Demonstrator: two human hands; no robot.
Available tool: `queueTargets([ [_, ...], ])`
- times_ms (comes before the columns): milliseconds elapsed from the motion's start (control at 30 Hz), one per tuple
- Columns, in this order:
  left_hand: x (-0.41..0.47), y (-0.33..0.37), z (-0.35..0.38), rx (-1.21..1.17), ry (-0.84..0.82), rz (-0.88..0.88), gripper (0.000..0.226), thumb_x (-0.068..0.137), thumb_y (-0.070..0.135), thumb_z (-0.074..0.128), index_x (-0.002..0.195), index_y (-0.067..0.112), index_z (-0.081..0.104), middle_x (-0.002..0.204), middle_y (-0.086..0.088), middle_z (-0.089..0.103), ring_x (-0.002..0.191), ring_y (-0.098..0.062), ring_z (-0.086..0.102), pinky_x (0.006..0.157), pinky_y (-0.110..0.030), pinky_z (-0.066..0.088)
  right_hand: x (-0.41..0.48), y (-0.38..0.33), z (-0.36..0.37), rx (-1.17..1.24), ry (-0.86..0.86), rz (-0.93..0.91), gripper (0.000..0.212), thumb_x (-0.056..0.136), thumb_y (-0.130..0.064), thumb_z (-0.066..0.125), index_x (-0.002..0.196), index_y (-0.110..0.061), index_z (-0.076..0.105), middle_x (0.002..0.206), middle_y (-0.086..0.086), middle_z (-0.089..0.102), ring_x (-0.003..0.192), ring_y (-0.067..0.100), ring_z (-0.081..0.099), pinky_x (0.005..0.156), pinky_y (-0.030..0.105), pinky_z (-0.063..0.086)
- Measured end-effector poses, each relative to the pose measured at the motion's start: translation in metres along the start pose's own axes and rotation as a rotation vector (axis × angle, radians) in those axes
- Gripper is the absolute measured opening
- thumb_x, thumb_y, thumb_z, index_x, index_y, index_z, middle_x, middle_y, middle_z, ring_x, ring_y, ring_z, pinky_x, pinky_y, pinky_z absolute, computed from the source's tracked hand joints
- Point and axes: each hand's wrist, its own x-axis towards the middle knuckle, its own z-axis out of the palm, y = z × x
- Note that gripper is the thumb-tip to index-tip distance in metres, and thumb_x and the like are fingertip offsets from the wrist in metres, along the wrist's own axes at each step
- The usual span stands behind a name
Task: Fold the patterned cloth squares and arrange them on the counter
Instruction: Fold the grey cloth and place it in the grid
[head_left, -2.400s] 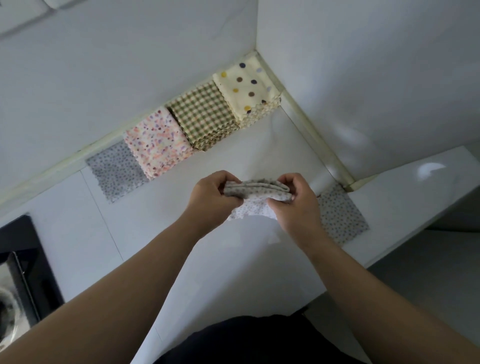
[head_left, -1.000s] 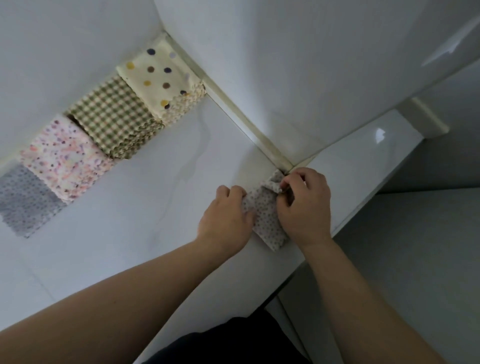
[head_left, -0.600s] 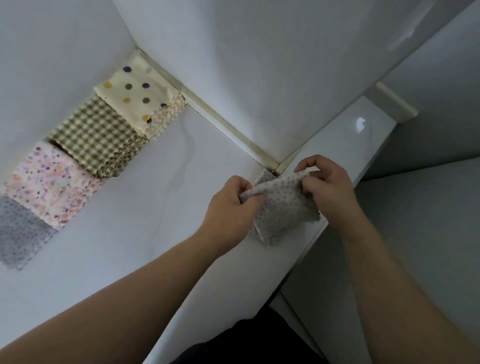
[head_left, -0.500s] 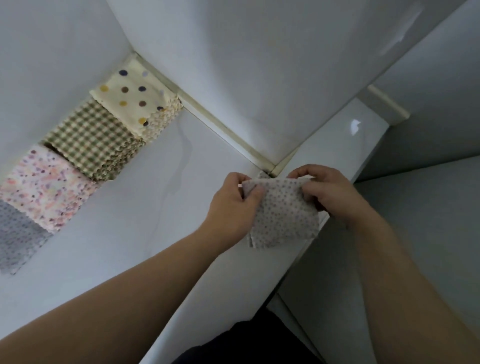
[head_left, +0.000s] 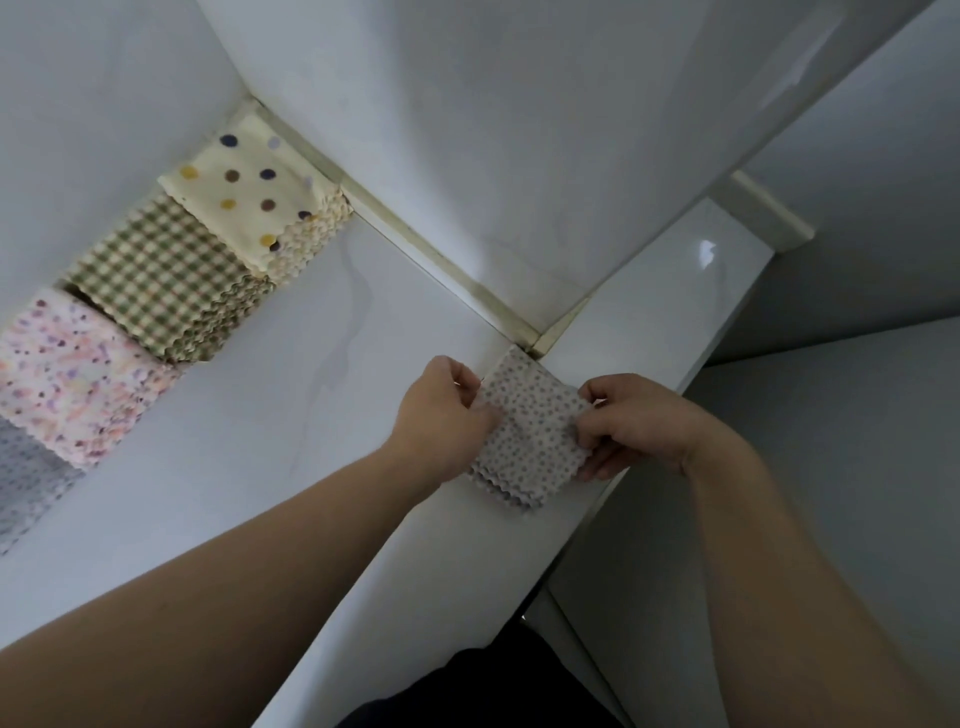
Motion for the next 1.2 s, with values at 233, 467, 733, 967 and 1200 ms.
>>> queueTargets([
  [233,0.002,-0.004,-0.001,0.261,-0.016,0.269,0.029,0.096,0.007,0.056,0.080,0.030,0.062,0.086,0.017,0.062,0.067,-0.003,0.052,0.059,-0.012,0.039,-0.002,-0.006,-0.006,-0.168,0.012,-0.025,0.024,0.082,0.003,0.069,0.102,-0.010,0.066,0.089,0.015,0.077,0.075,0.028,0.076,0.067,0.034,0.061],
  [467,0.002,-0.007,0.001,0.485,-0.097,0.395,0.028,0.098,0.012,0.055,0.117,0.031,0.063,0.125,0.012,0.052,0.114,-0.009,0.051,0.093,-0.015,0.038,0.002,-0.009,-0.006,-0.350,0.092,0.003,0.026,0.084,-0.007,0.071,0.102,-0.021,0.059,0.089,0.008,0.075,0.070,0.018,0.075,0.066,0.032,0.060],
  [733,0.000,-0.014,0.002,0.670,0.005,0.435,0.049,0.094,0.019,0.063,0.138,0.029,0.044,0.145,0.007,0.037,0.134,-0.016,0.039,0.106,-0.029,0.039,0.009,-0.007,-0.011,-0.397,0.152,0.025,0.079,0.078,-0.057,0.080,0.138,-0.027,0.040,0.121,-0.001,0.054,0.097,0.016,0.062,0.069,0.031,0.055],
  [967,0.008,-0.016,-0.003,0.635,-0.043,0.291,0.059,0.092,0.024,0.066,0.145,0.025,0.040,0.143,0.003,0.047,0.135,-0.021,0.042,0.109,-0.034,0.037,0.020,-0.014,0.009,-0.607,0.143,-0.089,0.055,0.075,-0.056,0.081,0.109,-0.022,0.054,0.113,0.003,0.057,0.096,0.017,0.058,0.074,0.030,0.050],
  [1200,-0.003,-0.006,-0.022,0.303,-0.138,0.208,0.066,0.080,0.021,0.066,0.142,0.028,0.047,0.128,0.007,0.057,0.116,-0.015,0.053,0.093,-0.030,0.045,0.000,-0.033,0.025,-0.518,-0.036,-0.218,0.032,0.073,-0.025,0.087,0.092,-0.020,0.062,0.100,0.000,0.067,0.096,0.023,0.064,0.082,0.041,0.054],
])
